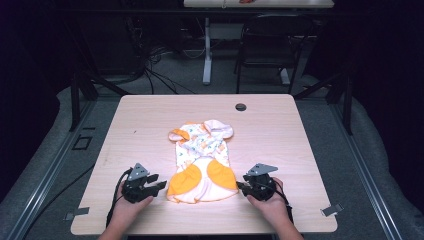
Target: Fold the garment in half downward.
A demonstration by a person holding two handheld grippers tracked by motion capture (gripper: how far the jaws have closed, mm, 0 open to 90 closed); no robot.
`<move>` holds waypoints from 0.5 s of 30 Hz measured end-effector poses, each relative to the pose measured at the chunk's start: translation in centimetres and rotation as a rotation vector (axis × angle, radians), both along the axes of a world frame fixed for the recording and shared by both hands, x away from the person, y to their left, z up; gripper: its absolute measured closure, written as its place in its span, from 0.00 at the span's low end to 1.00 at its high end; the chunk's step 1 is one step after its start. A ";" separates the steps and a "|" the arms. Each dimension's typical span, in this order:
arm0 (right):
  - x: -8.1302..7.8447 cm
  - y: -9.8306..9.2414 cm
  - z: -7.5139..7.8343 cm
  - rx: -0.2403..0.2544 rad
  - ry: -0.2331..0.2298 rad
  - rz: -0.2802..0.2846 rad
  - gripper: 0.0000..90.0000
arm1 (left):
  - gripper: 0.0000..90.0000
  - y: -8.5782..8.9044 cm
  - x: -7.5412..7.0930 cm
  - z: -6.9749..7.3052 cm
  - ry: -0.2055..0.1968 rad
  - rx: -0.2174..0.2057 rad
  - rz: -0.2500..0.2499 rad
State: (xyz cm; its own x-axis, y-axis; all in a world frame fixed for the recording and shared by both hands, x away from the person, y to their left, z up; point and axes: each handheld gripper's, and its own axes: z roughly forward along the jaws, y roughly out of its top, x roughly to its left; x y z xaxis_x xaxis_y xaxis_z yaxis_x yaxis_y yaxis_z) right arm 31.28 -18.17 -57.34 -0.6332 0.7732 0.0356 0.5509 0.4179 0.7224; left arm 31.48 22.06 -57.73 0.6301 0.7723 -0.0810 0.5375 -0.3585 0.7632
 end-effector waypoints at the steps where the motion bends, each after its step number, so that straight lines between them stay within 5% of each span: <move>1: 0.1 -0.1 0.0 -0.001 0.003 0.001 0.69 | 0.59 -0.1 0.0 0.0 0.005 -0.003 0.000; 8: 0.2 -0.1 0.0 0.010 0.013 0.002 0.74 | 0.57 -0.8 -0.2 -0.1 -0.018 0.024 -0.021; 15: 0.5 1.0 1.2 -0.011 0.003 0.057 0.79 | 0.69 -1.8 0.7 0.3 0.001 0.040 -0.028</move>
